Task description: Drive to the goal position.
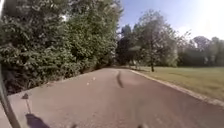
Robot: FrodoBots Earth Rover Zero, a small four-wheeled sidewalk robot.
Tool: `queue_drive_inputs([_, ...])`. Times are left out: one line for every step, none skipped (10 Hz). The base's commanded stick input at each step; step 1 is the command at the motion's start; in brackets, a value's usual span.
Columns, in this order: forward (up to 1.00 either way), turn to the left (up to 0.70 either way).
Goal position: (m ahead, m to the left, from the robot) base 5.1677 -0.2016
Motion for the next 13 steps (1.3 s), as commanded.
queue_drive_inputs([0.70,0.00])
queue_drive_inputs([0.70,0.00])
queue_drive_inputs([0.70,0.00])
queue_drive_inputs([0.70,0.00])
queue_drive_inputs([0.70,0.00])
queue_drive_inputs([0.70,0.00])
queue_drive_inputs([0.70,0.00])
queue_drive_inputs([0.70,0.00])
queue_drive_inputs([0.70,0.00])
queue_drive_inputs([0.70,0.00])
queue_drive_inputs([0.70,-0.13])
queue_drive_inputs([0.70,-0.33])
queue_drive_inputs([0.70,-0.35])
